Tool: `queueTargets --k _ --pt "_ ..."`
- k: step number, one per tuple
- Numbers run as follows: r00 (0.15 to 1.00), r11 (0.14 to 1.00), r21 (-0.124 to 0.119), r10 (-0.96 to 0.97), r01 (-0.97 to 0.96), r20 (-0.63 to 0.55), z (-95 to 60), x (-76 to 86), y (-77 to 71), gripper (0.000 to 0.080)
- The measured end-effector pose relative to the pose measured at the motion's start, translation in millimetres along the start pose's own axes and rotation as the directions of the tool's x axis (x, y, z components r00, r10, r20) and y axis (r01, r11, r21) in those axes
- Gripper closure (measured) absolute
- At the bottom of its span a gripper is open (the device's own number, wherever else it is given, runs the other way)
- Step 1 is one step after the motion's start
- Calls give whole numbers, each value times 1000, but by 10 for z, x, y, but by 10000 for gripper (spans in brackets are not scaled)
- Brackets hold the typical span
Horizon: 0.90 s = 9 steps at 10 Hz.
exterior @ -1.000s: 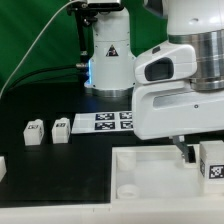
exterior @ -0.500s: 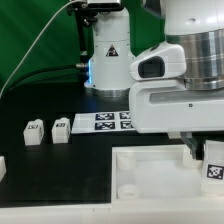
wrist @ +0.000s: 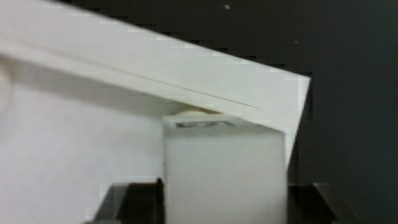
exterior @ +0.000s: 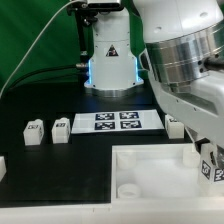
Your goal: Assemble one leg
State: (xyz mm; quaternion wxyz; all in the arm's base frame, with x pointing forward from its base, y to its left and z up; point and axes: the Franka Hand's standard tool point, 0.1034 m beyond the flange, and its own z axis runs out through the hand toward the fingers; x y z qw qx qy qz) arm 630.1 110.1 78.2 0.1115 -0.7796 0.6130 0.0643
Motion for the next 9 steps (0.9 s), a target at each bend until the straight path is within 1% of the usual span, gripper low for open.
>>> queueTargets --k 1,2,4,5,6,7,8,9 --pt "994 994 0 112 -112 3 4 -4 6 493" --pt "993 993 -1 119 -119 3 5 -11 7 493" --pt "998 998 -4 63 -63 3 13 -11 14 493" --pt "1000 1000 -9 -28 28 -5 12 -10 13 333" --pt "975 975 -20 -222 221 -19 5 -22 -1 214" --pt "927 928 -38 -372 370 -43 -1 -68 -28 214" --pt "893 895 -34 -446 444 -57 25 -119 -34 161" --pt "829 830 -42 -558 556 -52 25 -89 -29 153"
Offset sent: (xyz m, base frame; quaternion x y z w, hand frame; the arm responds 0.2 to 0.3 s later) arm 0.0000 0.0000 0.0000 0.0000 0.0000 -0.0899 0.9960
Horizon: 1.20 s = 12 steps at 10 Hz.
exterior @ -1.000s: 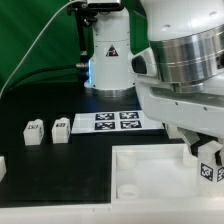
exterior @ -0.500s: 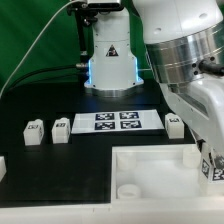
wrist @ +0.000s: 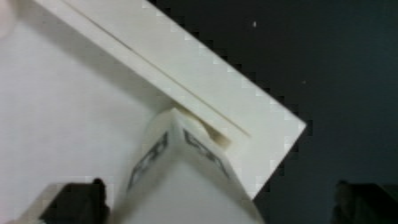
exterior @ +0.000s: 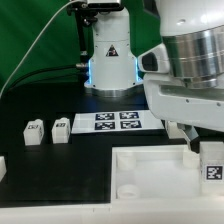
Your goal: Assemble one leg
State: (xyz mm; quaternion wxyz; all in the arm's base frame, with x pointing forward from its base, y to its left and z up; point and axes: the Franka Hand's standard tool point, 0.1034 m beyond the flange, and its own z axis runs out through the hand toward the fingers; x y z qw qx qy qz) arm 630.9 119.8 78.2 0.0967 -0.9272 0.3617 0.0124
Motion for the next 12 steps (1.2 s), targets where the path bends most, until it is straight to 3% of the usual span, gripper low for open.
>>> queueTargets --k 1,3,4,5,6,7,8,10,12 --pt "996 996 0 -91 91 -1 -2 13 10 153" --pt "929 928 -40 -370 370 -2 8 73 54 151" --pt "908 907 -47 -418 418 -3 8 81 56 151" --pt "917 916 -45 -400 399 -3 9 75 50 236" --pt "916 915 -45 -402 401 -3 9 76 51 384" --pt "932 932 -42 -361 361 -4 10 71 47 384" --pt "962 961 -42 -273 272 -8 10 82 62 501" --pt "997 996 -35 -82 82 -13 8 98 78 501" --pt "970 970 -10 245 -245 2 7 112 114 501"
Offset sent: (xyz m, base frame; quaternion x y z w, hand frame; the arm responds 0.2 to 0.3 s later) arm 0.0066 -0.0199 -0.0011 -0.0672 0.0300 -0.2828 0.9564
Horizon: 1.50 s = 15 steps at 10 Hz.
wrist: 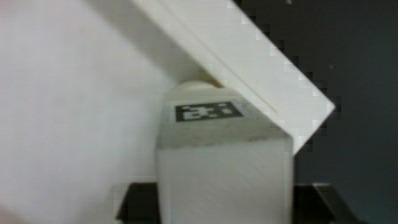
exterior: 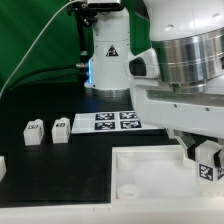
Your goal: Assemble one leg
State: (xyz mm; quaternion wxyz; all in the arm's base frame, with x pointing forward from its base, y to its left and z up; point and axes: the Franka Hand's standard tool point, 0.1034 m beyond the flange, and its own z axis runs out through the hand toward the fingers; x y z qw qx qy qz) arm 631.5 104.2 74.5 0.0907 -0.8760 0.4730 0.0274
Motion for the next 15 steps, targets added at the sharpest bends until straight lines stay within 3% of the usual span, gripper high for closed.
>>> queueTargets --k 1,3,4,5,7,8,9,10,11,13,15 --pt "985 985 13 172 -172 19 2 -6 17 501" --pt "866 865 43 497 -500 60 2 -38 49 501" --pt "834 834 48 546 -550 78 3 -41 54 501" --pt "758 758 38 647 -651 86 5 -49 51 501" --pt "738 738 35 669 -674 85 6 -47 55 501" --pt "740 740 34 668 -672 85 15 -50 58 421" --pt "740 740 34 668 -672 85 17 -51 59 242" --pt "742 742 33 665 -669 85 16 -59 54 242" --pt "749 749 35 657 -662 87 -1 -84 32 179" --pt "758 757 59 645 -651 97 -213 -147 -45 155" --pt "765 763 67 634 -643 111 -409 -216 -127 151"
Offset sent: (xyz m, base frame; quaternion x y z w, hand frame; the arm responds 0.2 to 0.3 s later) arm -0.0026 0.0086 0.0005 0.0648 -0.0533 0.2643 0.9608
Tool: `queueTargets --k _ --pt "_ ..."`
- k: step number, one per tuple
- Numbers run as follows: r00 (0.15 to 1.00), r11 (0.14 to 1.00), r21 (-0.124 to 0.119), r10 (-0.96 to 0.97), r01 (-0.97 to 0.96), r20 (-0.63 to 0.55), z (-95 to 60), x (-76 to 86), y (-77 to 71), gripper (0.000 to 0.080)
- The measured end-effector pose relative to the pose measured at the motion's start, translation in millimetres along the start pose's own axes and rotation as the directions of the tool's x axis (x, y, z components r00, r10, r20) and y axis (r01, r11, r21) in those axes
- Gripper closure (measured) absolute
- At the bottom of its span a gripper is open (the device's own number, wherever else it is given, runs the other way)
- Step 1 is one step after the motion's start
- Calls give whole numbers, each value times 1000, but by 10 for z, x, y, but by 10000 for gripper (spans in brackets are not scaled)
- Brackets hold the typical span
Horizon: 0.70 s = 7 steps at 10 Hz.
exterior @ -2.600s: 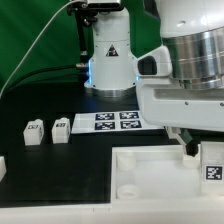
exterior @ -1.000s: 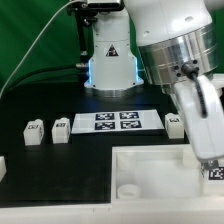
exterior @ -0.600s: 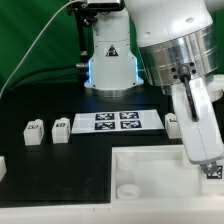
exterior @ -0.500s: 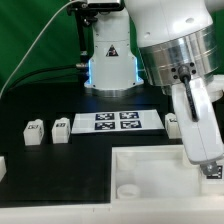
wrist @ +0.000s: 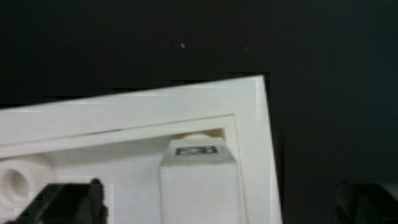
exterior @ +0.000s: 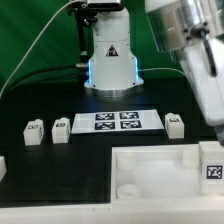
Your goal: Assemble one leg
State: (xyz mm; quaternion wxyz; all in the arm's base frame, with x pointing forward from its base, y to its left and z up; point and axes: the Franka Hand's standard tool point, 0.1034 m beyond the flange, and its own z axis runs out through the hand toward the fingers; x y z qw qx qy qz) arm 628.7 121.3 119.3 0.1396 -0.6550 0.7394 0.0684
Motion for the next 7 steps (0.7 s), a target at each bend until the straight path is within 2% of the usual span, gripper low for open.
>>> queueTargets --k 2,7 --pt "1000 1000 -6 2 -2 -4 51 33 21 150" --pt "1000 1000 -7 2 -2 -4 59 34 25 150"
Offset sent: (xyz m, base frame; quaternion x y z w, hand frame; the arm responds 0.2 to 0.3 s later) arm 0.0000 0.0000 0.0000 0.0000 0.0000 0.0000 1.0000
